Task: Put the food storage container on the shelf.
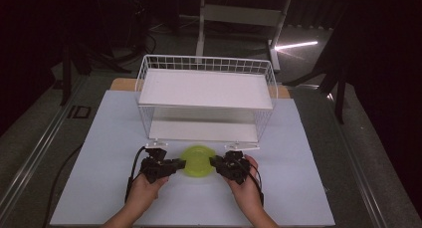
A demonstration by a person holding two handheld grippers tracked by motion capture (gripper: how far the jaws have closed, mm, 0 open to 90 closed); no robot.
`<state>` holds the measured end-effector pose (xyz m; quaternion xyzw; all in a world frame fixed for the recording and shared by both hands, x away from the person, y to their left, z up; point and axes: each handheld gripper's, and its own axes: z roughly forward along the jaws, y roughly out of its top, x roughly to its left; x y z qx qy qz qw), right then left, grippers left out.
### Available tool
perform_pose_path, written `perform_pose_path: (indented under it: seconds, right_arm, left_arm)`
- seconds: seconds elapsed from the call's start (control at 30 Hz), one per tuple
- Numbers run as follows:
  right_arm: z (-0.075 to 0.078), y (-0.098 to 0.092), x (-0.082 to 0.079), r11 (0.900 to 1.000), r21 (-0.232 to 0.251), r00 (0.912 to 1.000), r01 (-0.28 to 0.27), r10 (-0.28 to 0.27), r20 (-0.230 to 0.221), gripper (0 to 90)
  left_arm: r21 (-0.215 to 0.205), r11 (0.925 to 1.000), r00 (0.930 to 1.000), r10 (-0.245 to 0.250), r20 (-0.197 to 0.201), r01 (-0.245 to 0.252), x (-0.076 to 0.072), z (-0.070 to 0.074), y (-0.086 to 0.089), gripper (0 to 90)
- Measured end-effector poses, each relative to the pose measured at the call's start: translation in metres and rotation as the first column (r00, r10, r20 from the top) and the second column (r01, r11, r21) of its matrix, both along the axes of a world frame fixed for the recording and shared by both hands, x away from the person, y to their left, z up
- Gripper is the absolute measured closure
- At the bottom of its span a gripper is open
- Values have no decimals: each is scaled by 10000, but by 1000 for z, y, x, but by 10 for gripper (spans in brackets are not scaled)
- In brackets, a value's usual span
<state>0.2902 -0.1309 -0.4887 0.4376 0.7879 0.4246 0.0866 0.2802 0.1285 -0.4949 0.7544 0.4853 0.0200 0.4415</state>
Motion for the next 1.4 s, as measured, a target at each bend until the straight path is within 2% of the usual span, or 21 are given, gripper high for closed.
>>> perform_pose_path:
  seconds: [0.1,0.17,0.27,0.33,0.4,0.53,0.7,0.77,0.9,1.0,1.2,1.3,1.4]
  right_arm:
    - [6,0,0,10000,25,9998,38,-38,184,788]
    - [12,1,1,9998,117,9993,135,-139,340,789]
    - [18,1,4,9992,239,9984,324,-335,452,790]
    - [20,1,7,9986,371,9985,385,-398,365,791]
    - [21,2,9,9987,246,9979,439,-450,462,791]
    - [18,2,17,9976,306,9976,614,-623,309,788]
    - [12,1,24,9961,342,9966,807,-811,107,787]
    - [10,1,27,9962,203,9964,849,-850,45,786]
    - [7,1,34,9949,169,9950,995,-996,74,785]
    - [6,1,39,9947,112,9948,1020,-1020,65,785]
    - [3,2,49,9938,-23,9937,1112,-1112,100,785]
    - [1,2,53,9927,59,9927,1201,-1200,-84,786]
    - [-1,2,54,9927,-101,9928,1199,-1199,-59,787]
  left_arm:
    - [-215,9996,9987,186,484,-176,-1,6,2,812]
    - [-275,9988,9950,418,906,-394,-2,10,0,812]
    - [-302,9989,9895,388,1395,-349,2,15,1,812]
    - [-110,9995,9847,304,1718,-290,5,17,0,811]
    - [59,9998,9830,197,1827,-211,10,17,0,811]
    - [336,9994,9788,-5,2049,-65,18,17,-2,812]
    - [539,9985,9793,-31,2023,-79,27,14,-6,811]
    - [548,9984,9805,10,1963,-120,30,11,-7,811]
    - [461,9987,9775,94,2106,-195,36,8,-8,810]
    - [459,9985,9810,193,1930,-287,43,5,-9,810]
    - [432,9982,9803,321,1947,-413,53,1,-10,809]
    - [292,9983,9838,438,1740,-496,56,-3,-10,808]
    - [215,9986,9858,441,1623,-482,59,-8,-11,807]
